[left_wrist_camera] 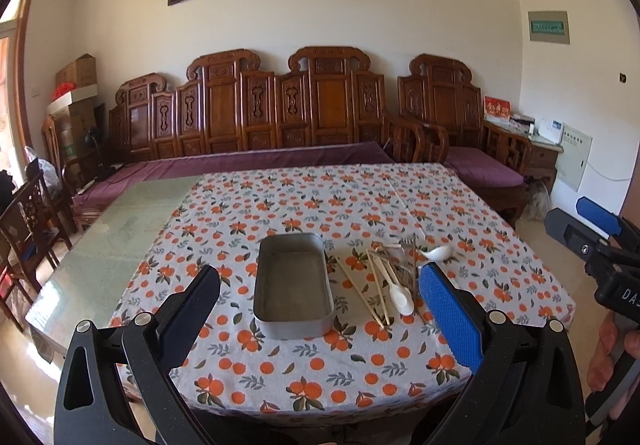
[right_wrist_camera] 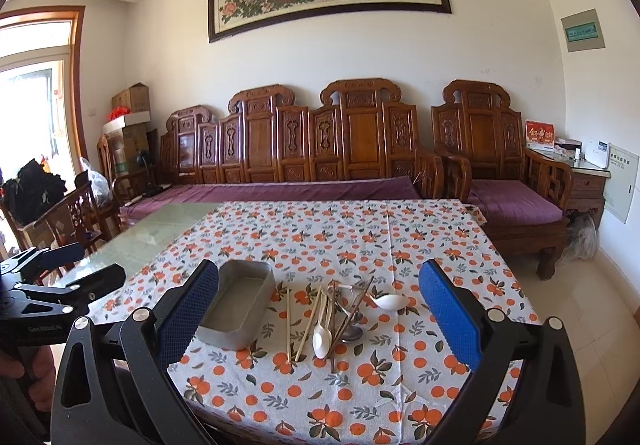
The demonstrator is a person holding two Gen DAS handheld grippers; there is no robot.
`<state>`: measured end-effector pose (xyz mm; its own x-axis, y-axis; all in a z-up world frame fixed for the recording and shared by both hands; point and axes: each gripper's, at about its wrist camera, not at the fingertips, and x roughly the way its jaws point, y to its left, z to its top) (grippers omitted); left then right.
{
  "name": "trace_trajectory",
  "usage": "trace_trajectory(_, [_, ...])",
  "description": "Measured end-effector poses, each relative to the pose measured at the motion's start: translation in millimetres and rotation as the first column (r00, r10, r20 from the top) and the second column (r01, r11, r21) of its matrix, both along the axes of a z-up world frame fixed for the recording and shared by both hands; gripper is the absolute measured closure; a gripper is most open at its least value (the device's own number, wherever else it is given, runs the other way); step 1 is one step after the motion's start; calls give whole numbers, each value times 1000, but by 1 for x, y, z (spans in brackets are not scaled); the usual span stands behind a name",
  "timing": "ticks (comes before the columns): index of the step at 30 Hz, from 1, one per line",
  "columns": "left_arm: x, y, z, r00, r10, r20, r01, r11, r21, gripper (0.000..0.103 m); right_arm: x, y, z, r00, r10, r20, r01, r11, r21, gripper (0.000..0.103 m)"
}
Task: Organize utensils
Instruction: 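Move the left tool down toward the utensil pile beside the tray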
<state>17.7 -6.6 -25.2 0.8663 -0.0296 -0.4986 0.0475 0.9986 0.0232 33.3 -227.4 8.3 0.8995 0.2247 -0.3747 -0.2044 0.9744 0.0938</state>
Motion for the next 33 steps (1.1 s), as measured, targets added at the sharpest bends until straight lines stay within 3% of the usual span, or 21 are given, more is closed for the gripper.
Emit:
trace_trajectory(7, [20,-1,-31,996,-23,-86,22,1000,-13,6,19,-4,-30,999,5,-54,-4,1000,6,3])
trace_trajectory(17, [52,-13,-61,982,-83,-170,83,997,-6,8,63,-5,-69,989,49,-141,-50,999,-10,17])
trace_trajectory(26, [97,-32,-84,959,-151,-239,153,988,-12,27,119,-14,-109,972,71,-223,-72,997,3,31])
trace_trajectory(33, [141,-57,-120,923,-189,-334,196,981,-13,43,148,-21,-150,955,66,-288,-67,998,7,37])
